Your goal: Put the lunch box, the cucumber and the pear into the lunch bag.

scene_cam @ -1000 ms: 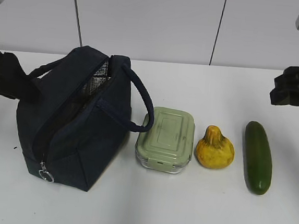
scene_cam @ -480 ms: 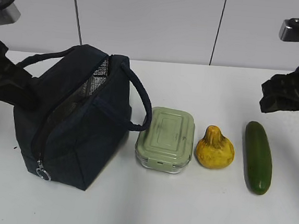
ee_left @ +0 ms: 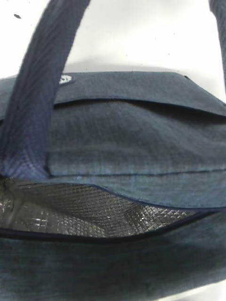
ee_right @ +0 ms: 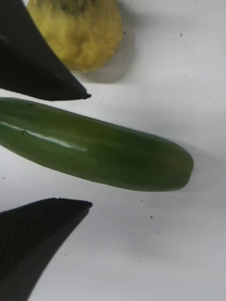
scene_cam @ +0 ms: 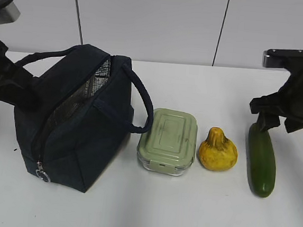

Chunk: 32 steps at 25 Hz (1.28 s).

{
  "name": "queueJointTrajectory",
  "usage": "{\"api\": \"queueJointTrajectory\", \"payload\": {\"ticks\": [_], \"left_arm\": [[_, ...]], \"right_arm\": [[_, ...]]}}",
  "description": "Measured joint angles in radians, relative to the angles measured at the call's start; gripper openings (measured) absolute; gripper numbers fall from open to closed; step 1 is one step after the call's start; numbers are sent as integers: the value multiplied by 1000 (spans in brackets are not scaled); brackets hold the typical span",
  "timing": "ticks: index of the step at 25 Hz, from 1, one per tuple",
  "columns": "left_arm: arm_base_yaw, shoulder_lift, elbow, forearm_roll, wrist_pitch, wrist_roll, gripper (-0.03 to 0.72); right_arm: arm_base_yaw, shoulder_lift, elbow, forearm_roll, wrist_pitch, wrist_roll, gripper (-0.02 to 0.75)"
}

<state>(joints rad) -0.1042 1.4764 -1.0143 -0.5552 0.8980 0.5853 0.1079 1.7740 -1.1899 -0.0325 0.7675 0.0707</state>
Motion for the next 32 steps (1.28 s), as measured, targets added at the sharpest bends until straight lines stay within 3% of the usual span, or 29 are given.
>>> {"api": "queueJointTrajectory", "payload": {"ticks": [10,19,25,32], "left_arm": [[0,0,0,-3,0,0,-15],[0,0,0,-3,-6,0,-16],[0,0,0,-3,-7,0,-16],[0,0,0,-3,-8,0,-16]], "right_arm": [[-26,145,-65,5,49,17,514],[-26,207,-77,75,53,-31,512],[-26,214,-81,87,58,-62,416],[-26,180,-160,93,120,-88,398]]}}
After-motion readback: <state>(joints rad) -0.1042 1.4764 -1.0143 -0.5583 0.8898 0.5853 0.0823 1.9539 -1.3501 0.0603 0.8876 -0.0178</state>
